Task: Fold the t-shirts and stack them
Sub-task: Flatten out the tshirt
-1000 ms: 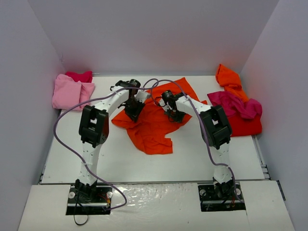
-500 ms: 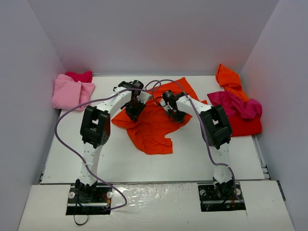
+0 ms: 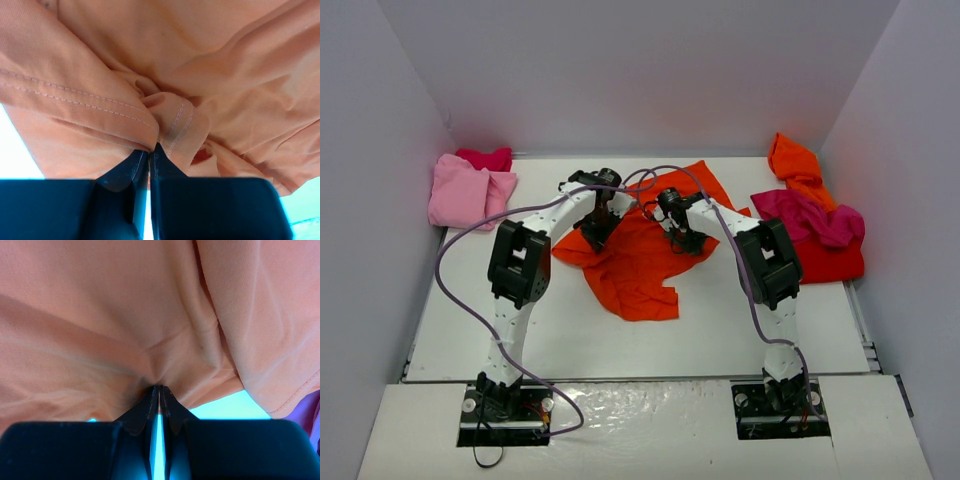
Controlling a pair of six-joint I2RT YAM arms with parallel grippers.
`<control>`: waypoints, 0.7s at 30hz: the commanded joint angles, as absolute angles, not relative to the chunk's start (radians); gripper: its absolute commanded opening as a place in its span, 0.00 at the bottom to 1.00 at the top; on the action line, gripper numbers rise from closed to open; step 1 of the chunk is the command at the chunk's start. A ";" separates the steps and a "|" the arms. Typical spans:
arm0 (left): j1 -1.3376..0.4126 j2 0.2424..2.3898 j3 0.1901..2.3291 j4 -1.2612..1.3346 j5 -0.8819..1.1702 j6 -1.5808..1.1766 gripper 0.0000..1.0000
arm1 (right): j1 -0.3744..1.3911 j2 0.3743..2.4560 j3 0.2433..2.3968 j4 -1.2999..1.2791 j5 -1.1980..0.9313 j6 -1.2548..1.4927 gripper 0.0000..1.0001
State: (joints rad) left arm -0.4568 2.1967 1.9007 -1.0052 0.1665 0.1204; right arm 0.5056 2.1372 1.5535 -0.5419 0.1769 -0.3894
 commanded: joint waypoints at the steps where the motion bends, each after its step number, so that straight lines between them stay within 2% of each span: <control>1: -0.490 2.053 1.962 -1.015 0.159 0.163 0.00 | 0.514 2.155 1.530 -0.553 0.173 -0.390 0.03; 6: -0.450 2.006 2.044 -1.066 0.191 0.160 0.00 | 0.511 2.111 1.540 -0.553 0.121 -0.384 0.00; 15: -0.364 1.932 2.091 -1.079 0.232 0.144 0.00 | 0.504 2.056 1.570 -0.581 0.117 -0.387 0.00; 21: -0.311 1.957 2.128 -1.094 0.231 0.150 0.00 | 0.489 1.967 1.662 -0.624 0.144 -0.415 0.00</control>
State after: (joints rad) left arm -0.3306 1.9775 2.0729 -1.0662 0.2207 0.1421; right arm 0.5011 2.1140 1.5677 -0.5748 0.1320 -0.3925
